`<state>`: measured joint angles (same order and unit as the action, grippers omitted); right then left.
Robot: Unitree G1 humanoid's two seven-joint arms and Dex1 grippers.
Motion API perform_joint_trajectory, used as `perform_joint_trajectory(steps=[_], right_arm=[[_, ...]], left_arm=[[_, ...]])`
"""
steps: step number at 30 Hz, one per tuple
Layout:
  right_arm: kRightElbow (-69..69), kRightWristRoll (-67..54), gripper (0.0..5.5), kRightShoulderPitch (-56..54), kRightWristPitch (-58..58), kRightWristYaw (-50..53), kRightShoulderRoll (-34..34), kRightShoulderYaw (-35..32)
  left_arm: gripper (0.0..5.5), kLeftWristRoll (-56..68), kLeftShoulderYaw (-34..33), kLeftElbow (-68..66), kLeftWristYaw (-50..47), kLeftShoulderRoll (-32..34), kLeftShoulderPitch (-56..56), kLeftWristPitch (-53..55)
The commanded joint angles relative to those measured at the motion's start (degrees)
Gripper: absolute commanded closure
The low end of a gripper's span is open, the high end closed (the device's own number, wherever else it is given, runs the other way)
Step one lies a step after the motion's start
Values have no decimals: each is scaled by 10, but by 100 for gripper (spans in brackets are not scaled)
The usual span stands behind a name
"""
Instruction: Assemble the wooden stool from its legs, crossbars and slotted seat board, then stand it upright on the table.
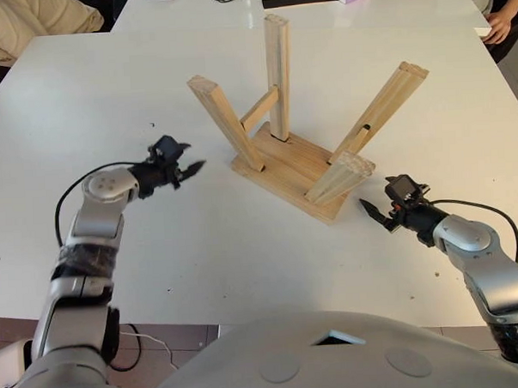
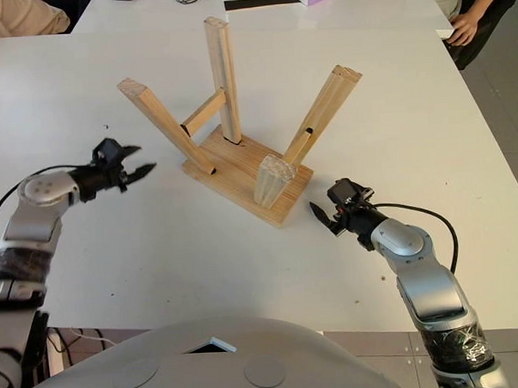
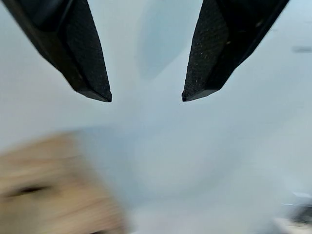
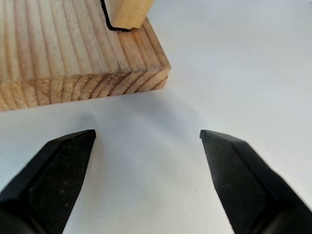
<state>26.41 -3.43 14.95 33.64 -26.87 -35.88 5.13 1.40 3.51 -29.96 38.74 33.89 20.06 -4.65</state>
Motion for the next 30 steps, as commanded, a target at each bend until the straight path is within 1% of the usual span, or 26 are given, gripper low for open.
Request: perform_joint_trajectory(steps=[1,3,5,7,9,11,12,16,19,22,24,27,29,30], right_arm=[[-20,11,150,-16,13,-33,-29,19],[-16,10,150,-20,16,-39,-32,25],[-2,9,150,-17,20,-45,-36,36],[18,9,150,-5,24,-49,-38,43],[29,10,150,6,25,-48,-40,43],[35,11,150,12,28,-45,-36,45],[39,11,150,16,29,-44,-33,48],[53,14,150,20,33,-40,-20,65],[43,19,150,18,28,-35,-21,60],[37,20,150,24,23,-35,-29,46],[34,20,150,26,19,-35,-33,36],[27,23,150,26,16,-32,-32,30],[21,26,150,23,13,-30,-30,33],[18,28,150,21,12,-30,-29,36]], left_arm=[[281,-52,20,-110,-64,-37,46,-97],[281,-53,28,-126,-42,-45,37,-128],[281,-44,35,-109,-6,-41,4,-141],[281,-32,38,-76,31,-26,-56,-145],[281,-33,44,-59,46,-14,-109,-156],[281,-25,53,-23,54,-20,-153,-148],[281,-16,60,4,60,-26,-169,-138],[281,64,93,181,106,-40,-236,-54],[281,91,91,238,119,-26,-253,-10],[281,106,64,254,122,-7,-254,17],[281,103,34,231,109,7,-236,20],[281,79,-3,138,70,18,-159,9],[311,46,-10,66,27,13,-95,-6],[311,27,-5,37,10,7,-69,-20]])
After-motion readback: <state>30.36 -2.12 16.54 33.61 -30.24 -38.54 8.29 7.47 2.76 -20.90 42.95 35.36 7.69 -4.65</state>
